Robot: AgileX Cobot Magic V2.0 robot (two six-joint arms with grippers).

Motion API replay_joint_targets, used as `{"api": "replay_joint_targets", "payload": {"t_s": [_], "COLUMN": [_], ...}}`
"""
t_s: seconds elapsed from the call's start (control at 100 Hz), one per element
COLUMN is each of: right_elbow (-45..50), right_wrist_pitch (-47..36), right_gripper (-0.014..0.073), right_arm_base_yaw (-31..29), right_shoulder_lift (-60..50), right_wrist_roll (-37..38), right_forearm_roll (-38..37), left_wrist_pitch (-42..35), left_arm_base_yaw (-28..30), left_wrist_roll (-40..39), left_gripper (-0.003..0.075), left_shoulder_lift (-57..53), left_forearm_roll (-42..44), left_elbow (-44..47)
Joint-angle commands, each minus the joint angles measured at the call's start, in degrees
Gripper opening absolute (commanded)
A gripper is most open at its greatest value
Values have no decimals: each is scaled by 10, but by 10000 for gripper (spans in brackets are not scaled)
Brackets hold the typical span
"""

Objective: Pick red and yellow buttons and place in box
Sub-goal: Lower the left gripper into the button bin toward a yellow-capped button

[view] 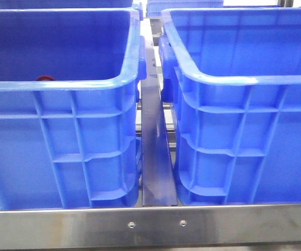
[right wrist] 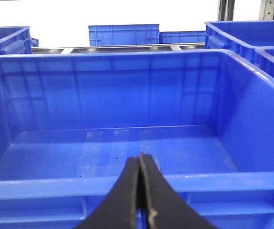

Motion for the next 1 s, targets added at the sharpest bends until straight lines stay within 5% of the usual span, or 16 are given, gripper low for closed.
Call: {"api": "replay_joint_targets", "payload": {"t_s": [0.0,0.22,0.7,0.79,0.99], "right_elbow": [3,3,3,3,3], "right_wrist_pitch": [-40,-40,-40,-40,-40], "right_gripper": [-69,-69,-69,-69,-69], "right_arm_base_yaw": [0,0,0,0,0], "right_shoulder_lift": [-12,-12,-12,-12,-12], "right_wrist_roll": [-1,-1,-1,-1,-1], "right_forearm_roll": [-6,-6,-6,-6,-6], "left_wrist_pitch": [-30,86,216,229,238], "left_arm_base_yaw": [1,1,1,0,-16], "left_wrist_roll": [-4,-4,-4,-4,-4], "left_gripper": [-20,-20,-7,89,453], "left_shoulder_lift": [-15,36,243,273,325], "left_forearm_roll": [-5,-5,-11,-16,-20], "left_elbow": [-32,-128,-284,-313,-362]}}
